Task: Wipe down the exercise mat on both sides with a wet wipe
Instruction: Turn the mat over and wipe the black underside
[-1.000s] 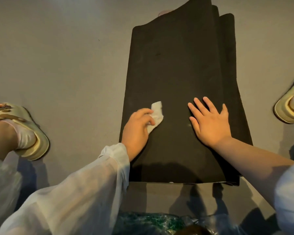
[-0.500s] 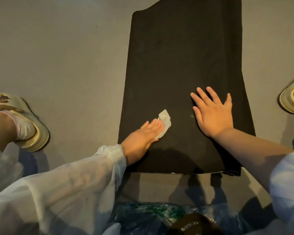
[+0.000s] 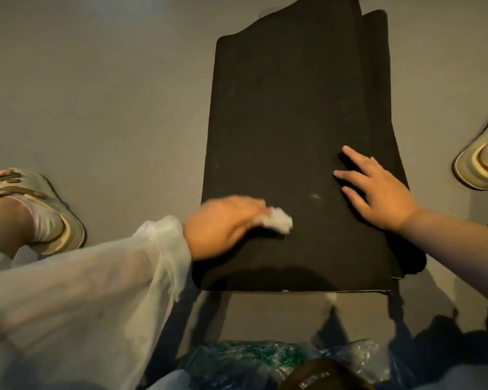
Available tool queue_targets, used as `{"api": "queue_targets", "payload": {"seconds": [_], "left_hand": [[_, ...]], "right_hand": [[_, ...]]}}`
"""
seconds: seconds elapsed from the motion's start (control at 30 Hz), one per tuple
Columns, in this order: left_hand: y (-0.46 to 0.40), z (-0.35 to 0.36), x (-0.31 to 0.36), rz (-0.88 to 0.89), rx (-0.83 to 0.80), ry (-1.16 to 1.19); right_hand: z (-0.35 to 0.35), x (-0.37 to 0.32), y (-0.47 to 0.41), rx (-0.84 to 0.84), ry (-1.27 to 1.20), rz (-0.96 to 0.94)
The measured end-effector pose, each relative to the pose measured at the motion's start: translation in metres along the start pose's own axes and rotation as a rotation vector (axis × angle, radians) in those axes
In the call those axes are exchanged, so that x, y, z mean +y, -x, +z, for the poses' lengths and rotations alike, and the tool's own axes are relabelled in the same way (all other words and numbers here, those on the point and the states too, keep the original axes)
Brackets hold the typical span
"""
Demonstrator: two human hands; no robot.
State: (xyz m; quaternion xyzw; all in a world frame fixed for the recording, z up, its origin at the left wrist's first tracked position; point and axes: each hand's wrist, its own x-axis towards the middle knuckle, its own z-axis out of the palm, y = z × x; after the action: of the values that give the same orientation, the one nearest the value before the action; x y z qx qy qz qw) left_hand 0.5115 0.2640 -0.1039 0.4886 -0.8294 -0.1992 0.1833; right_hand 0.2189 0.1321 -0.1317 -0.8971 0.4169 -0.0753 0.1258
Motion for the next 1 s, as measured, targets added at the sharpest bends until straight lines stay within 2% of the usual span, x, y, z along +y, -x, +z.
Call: {"api": "queue_targets", "payload": {"seconds": [0.1, 0.2, 0.27, 0.33, 0.37, 0.47, 0.57, 0.63, 0.77, 1.0], "left_hand": [[-0.048, -0.02, -0.027, -0.21, 0.27, 0.065], [-0.092, -0.026, -0.062, -0.461, 0.433, 0.057], [-0.119, -0.029, -0.084, -0.672, 0.566, 0.201], [-0.145, -0.03, -0.1, -0.777, 0.635, 0.309], [-0.157, -0.029, -0.106, -0.795, 0.633, 0.293], [-0.185, -0.024, -0.115, -0.764, 0.501, 0.12], [-0.198, -0.007, -0.114, -0.617, 0.199, 0.028], [-0.193, 0.006, -0.111, -0.545, 0.064, 0.01], [-0.167, 0.012, -0.096, -0.42, 0.061, 0.05], [-0.088, 0.031, -0.034, -0.271, -0.11, 0.126]], "right_hand": [[0.004, 0.001, 0.008, 0.037, 0.102, 0.044], [0.012, -0.005, 0.003, -0.064, 0.206, 0.122], [0.013, -0.002, 0.002, -0.092, 0.229, 0.129], [0.016, 0.001, 0.003, -0.078, 0.233, 0.117], [0.018, 0.003, 0.002, -0.063, 0.237, 0.108], [0.02, 0.007, -0.001, -0.043, 0.227, 0.097], [0.02, 0.01, -0.003, -0.039, 0.209, 0.087], [0.021, 0.011, -0.004, -0.033, 0.198, 0.087], [0.023, 0.013, -0.004, -0.035, 0.185, 0.095], [0.021, 0.011, -0.003, -0.068, 0.197, 0.105]]}}
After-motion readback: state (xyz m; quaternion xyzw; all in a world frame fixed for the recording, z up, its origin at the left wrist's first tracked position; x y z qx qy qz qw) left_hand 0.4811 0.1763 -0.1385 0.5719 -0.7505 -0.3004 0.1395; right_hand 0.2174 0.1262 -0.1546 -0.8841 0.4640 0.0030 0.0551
